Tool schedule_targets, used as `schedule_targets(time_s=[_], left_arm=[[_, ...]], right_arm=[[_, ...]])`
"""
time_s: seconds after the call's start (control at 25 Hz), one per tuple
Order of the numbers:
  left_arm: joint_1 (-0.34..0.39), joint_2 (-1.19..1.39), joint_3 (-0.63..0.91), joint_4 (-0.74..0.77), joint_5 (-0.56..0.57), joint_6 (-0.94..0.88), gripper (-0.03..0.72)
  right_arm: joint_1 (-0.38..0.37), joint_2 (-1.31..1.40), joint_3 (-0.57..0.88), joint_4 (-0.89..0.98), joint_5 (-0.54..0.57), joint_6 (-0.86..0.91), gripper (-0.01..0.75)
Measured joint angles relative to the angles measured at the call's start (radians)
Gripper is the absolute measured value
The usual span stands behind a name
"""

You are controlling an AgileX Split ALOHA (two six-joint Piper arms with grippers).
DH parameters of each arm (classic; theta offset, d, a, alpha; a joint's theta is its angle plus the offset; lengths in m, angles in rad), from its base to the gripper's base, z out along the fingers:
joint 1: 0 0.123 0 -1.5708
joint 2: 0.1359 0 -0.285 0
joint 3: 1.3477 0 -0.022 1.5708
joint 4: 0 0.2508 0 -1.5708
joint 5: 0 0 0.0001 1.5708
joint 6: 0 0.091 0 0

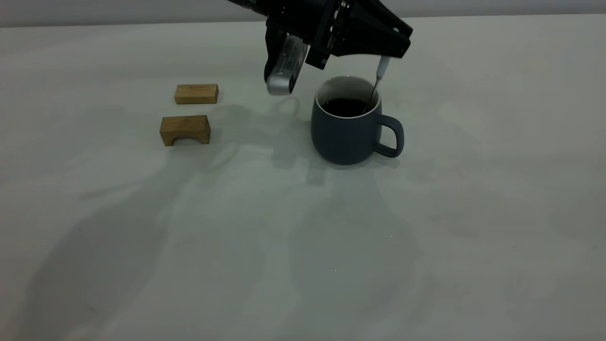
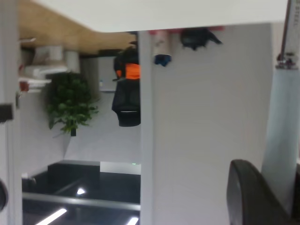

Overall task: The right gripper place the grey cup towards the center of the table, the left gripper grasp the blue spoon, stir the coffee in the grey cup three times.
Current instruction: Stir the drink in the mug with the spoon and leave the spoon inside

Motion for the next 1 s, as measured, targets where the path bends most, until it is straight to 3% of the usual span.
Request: schedule_targets(time_s=[0.2,0.52,1.0], left_arm=[[0.008,0.000,0.000,0.085,0.014,-0.135,0.164],[0.065,-0.002,0.000,0.196,-0.013,-0.119,0.161],[0.005,-0.003,0.000,0.031,-0.099,0.121,0.157]], right_arm=[[0.000,0.000,0.000,0.000,0.000,0.000,0.592],[0.000,0.000,0.000,0.000,0.000,0.000,0.592],[0.000,0.000,0.000,0.000,0.000,0.000,0.592]])
